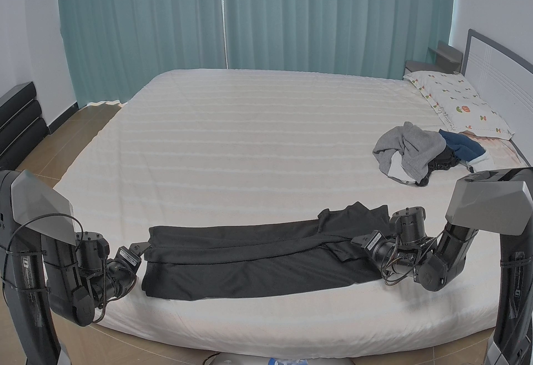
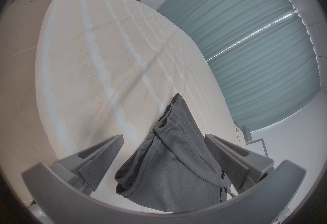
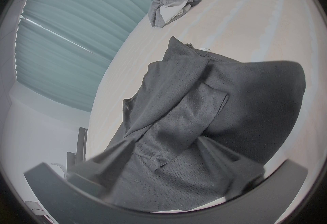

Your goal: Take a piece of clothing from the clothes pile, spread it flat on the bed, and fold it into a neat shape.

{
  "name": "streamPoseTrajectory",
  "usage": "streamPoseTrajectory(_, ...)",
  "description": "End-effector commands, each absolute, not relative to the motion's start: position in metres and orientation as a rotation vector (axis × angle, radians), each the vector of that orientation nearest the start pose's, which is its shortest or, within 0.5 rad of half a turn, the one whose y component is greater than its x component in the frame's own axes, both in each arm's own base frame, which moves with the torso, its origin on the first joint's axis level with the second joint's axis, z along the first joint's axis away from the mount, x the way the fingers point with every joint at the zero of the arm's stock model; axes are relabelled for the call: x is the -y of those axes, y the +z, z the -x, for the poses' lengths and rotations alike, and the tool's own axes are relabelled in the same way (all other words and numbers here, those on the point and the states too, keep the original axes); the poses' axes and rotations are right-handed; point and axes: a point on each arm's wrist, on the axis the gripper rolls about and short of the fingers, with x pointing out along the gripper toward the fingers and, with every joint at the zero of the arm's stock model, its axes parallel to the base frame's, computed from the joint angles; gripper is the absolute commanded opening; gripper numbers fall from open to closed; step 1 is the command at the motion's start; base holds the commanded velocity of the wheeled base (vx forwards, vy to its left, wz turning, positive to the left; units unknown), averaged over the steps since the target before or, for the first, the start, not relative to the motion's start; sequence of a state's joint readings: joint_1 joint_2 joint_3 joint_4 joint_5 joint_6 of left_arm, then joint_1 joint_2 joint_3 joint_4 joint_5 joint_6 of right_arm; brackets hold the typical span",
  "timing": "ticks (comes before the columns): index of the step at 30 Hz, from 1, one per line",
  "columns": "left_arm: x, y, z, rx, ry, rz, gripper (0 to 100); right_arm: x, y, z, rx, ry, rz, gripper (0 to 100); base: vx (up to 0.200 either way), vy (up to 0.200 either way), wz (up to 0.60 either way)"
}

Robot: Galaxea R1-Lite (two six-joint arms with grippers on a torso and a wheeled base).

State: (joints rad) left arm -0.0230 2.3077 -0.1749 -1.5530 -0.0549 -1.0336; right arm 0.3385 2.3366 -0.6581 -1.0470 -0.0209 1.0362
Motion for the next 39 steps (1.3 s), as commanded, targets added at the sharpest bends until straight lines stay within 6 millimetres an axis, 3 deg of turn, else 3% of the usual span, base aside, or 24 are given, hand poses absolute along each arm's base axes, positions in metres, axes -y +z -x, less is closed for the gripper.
streamPoseTrajectory(1,0.007,-0.021,-0.258,-0.555,0.224,1.014,100,-0.119,-0.031,-0.325,-0.734,-0.046,-0.865,0,0.000,0.000,0.00)
streamPoseTrajectory(8,0.007,-0.021,-0.258,-0.555,0.224,1.014,100,-0.125,-0.026,-0.324,-0.681,-0.082,-0.828,0,0.000,0.000,0.00)
streamPoseTrajectory(16,0.007,-0.021,-0.258,-0.555,0.224,1.012,100,-0.119,-0.009,-0.317,-0.663,-0.077,-0.846,0,0.000,0.000,0.00)
streamPoseTrajectory(18,0.007,-0.021,-0.258,-0.555,0.224,1.014,100,-0.117,0.003,-0.311,-0.653,-0.069,-0.850,0,0.000,0.000,0.00)
streamPoseTrajectory(28,0.007,-0.021,-0.258,-0.555,0.224,1.014,100,-0.112,0.003,-0.288,-0.736,-0.063,-0.821,0,0.000,0.000,0.00)
streamPoseTrajectory(39,0.007,-0.021,-0.258,-0.555,0.224,1.014,100,-0.112,-0.003,-0.279,-0.774,-0.044,-0.744,0,0.000,0.000,0.00)
